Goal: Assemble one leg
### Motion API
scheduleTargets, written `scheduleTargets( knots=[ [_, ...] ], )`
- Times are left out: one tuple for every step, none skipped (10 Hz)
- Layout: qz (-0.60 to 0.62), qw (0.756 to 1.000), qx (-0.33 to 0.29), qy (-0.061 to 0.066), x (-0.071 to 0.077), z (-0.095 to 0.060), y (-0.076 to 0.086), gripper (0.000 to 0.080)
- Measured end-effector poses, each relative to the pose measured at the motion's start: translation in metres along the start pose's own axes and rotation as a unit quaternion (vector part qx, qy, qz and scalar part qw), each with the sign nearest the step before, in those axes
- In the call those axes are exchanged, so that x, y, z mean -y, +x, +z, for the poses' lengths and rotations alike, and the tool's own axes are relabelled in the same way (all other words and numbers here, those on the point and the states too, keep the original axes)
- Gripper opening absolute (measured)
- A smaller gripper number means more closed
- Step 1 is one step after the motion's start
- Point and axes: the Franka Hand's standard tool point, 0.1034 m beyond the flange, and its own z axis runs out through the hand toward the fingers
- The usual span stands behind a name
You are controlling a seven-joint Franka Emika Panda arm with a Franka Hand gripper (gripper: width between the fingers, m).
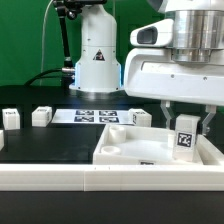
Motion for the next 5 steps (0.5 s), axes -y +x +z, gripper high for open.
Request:
scheduleTargets(
  knots=[
    [0.002,1.0,0.0,0.0,0.0003,0.0008,-0.0006,0.0308],
    [0.001,1.0,0.001,0.0,0.0003,0.0009,-0.0007,0.0476],
    [0.001,1.0,0.001,0.0,0.0002,0.001,-0.0007,0.0609],
    [0.001,1.0,0.001,0.0,0.0002,0.0011,-0.0007,0.0637],
    [0.001,1.0,0.001,0.0,0.0001,0.0012,-0.0007,0.0637]
  ],
)
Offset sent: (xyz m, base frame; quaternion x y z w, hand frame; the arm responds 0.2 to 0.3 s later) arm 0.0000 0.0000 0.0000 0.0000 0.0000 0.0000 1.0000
